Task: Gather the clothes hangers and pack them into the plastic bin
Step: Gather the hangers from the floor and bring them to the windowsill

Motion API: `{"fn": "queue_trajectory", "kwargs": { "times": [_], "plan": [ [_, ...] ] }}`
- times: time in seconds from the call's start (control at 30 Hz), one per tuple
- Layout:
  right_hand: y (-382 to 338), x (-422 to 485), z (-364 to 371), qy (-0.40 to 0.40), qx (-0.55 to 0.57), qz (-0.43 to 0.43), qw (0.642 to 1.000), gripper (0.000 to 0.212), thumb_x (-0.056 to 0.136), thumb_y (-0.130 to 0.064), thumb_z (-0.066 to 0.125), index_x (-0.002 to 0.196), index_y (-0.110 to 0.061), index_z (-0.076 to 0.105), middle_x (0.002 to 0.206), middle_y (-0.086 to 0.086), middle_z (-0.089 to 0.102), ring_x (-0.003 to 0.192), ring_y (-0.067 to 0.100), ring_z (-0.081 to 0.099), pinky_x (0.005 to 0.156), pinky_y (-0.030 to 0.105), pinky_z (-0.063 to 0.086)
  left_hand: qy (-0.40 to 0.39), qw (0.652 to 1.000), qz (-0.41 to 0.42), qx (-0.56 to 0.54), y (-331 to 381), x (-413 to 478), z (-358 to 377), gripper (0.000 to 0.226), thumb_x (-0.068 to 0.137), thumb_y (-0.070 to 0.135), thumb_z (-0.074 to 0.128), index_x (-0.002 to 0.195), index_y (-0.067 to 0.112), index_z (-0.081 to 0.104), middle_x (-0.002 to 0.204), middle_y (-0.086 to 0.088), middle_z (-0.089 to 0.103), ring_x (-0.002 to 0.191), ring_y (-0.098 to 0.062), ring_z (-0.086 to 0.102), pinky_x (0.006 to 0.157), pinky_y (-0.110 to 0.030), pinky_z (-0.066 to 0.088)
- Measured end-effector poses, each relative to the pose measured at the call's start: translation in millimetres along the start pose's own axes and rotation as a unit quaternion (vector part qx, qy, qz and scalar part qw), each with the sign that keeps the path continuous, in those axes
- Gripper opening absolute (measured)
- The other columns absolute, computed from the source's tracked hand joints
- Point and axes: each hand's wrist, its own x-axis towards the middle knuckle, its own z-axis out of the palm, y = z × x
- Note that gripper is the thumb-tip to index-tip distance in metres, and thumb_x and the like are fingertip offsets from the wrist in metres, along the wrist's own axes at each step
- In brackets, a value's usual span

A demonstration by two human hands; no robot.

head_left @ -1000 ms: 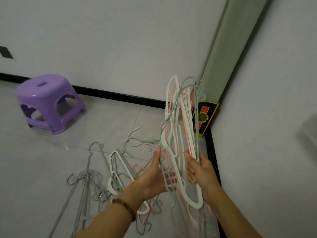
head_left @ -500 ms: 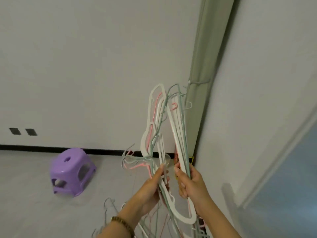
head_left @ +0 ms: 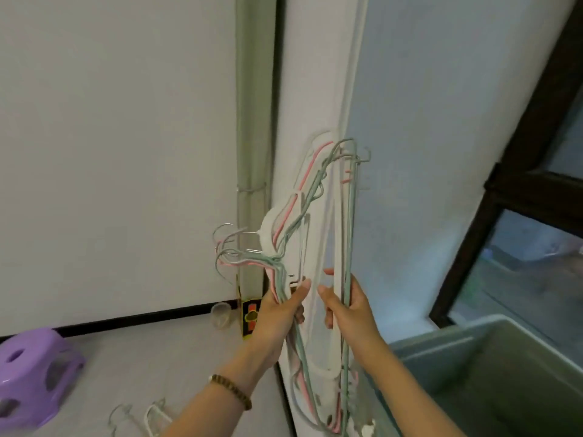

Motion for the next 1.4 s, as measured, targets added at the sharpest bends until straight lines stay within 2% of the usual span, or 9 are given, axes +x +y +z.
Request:
{"fn": "queue_trajectory", "kwargs": {
  "times": [0.17, 0.33, 0.57, 0.8, 1.0, 1.1, 1.2, 1.3, 1.4],
  "plan": [
    [-28, -50, -72, 0.123, 0.01, -0.026, 0.992, 0.009, 0.089, -0.025, 0.06, 0.087, -0.019, 0.055, 0.054, 0.0, 0.045, 0.043, 0.013, 0.043, 0.048, 0.029, 0.044, -0.071, 0.997, 0.042, 0.004, 2, -39, 87, 0.021, 0.084, 0.032, 0.066, 0.077, 0.014, 0.058, 0.047, 0.007, 0.036, 0.043, -0.008, 0.033, 0.044, -0.017, 0.033],
    [-48, -115, -134, 0.264, 0.004, -0.049, 0.963, 0.035, 0.09, -0.027, 0.058, 0.061, -0.013, 0.046, 0.044, -0.001, 0.037, 0.035, 0.01, 0.036, 0.038, 0.021, 0.035, -0.157, 0.986, 0.046, 0.005, 2, -81, 165, 0.031, 0.086, 0.039, 0.06, 0.068, 0.015, 0.051, 0.05, 0.004, 0.046, 0.041, -0.007, 0.039, 0.043, -0.016, 0.037],
    [-36, -242, -240, 0.427, -0.018, -0.006, 0.904, 0.037, 0.091, -0.033, 0.056, 0.059, -0.017, 0.043, 0.046, -0.003, 0.038, 0.038, 0.011, 0.036, 0.04, 0.024, 0.032, -0.305, 0.951, -0.038, 0.028, -49, -182, 276, 0.032, 0.088, 0.043, 0.056, 0.069, 0.017, 0.053, 0.056, 0.002, 0.05, 0.046, -0.008, 0.045, 0.047, -0.018, 0.04],
    [20, -367, -334, 0.536, -0.083, 0.048, 0.839, 0.016, 0.093, -0.022, 0.055, 0.082, -0.013, 0.047, 0.057, 0.003, 0.04, 0.044, 0.011, 0.04, 0.042, 0.023, 0.038, -0.392, 0.908, -0.131, 0.074, -142, -285, 365, 0.033, 0.086, 0.042, 0.06, 0.067, 0.017, 0.05, 0.058, 0.001, 0.05, 0.043, -0.007, 0.043, 0.047, -0.02, 0.038],
    [121, -429, -380, 0.548, -0.096, 0.174, 0.812, 0.017, 0.093, -0.026, 0.054, 0.102, -0.011, 0.055, 0.081, -0.004, 0.059, 0.074, 0.008, 0.06, 0.062, 0.015, 0.043, -0.37, 0.888, -0.212, 0.174, -255, -327, 395, 0.033, 0.088, 0.036, 0.06, 0.098, 0.004, 0.064, 0.068, 0.002, 0.068, 0.046, -0.004, 0.056, 0.046, -0.016, 0.046],
    [176, -444, -394, 0.519, -0.089, 0.255, 0.811, 0.026, 0.093, -0.03, 0.054, 0.104, -0.007, 0.059, 0.083, 0.0, 0.063, 0.081, 0.019, 0.062, 0.065, 0.021, 0.046, -0.338, 0.882, -0.228, 0.235, -304, -332, 400, 0.04, 0.085, 0.034, 0.064, 0.116, 0.008, 0.061, 0.103, -0.007, 0.071, 0.087, -0.017, 0.067, 0.073, -0.02, 0.052],
    [218, -450, -408, 0.478, -0.089, 0.304, 0.819, 0.026, 0.091, -0.027, 0.058, 0.111, -0.011, 0.059, 0.098, 0.003, 0.067, 0.092, 0.018, 0.064, 0.075, 0.022, 0.047, -0.313, 0.87, -0.233, 0.3, -346, -328, 405, 0.061, 0.082, 0.039, 0.066, 0.131, 0.007, 0.049, 0.132, -0.011, 0.057, 0.12, -0.027, 0.054, 0.1, -0.03, 0.044],
    [250, -455, -418, 0.427, -0.098, 0.346, 0.83, 0.029, 0.09, -0.029, 0.06, 0.116, -0.017, 0.053, 0.102, -0.001, 0.066, 0.094, 0.017, 0.065, 0.076, 0.021, 0.051, -0.299, 0.857, -0.211, 0.363, -373, -317, 407, 0.064, 0.082, 0.045, 0.064, 0.134, 0.013, 0.048, 0.136, -0.007, 0.053, 0.127, -0.026, 0.048, 0.104, -0.029, 0.038],
    [271, -461, -422, 0.395, -0.084, 0.374, 0.835, 0.044, 0.085, -0.034, 0.065, 0.121, -0.013, 0.053, 0.103, 0.0, 0.069, 0.091, 0.016, 0.068, 0.08, 0.036, 0.059, -0.315, 0.864, -0.236, 0.313, -391, -304, 405, 0.056, 0.086, 0.038, 0.061, 0.136, 0.016, 0.047, 0.133, -0.003, 0.056, 0.121, -0.021, 0.053, 0.096, -0.022, 0.044]
  ]
}}
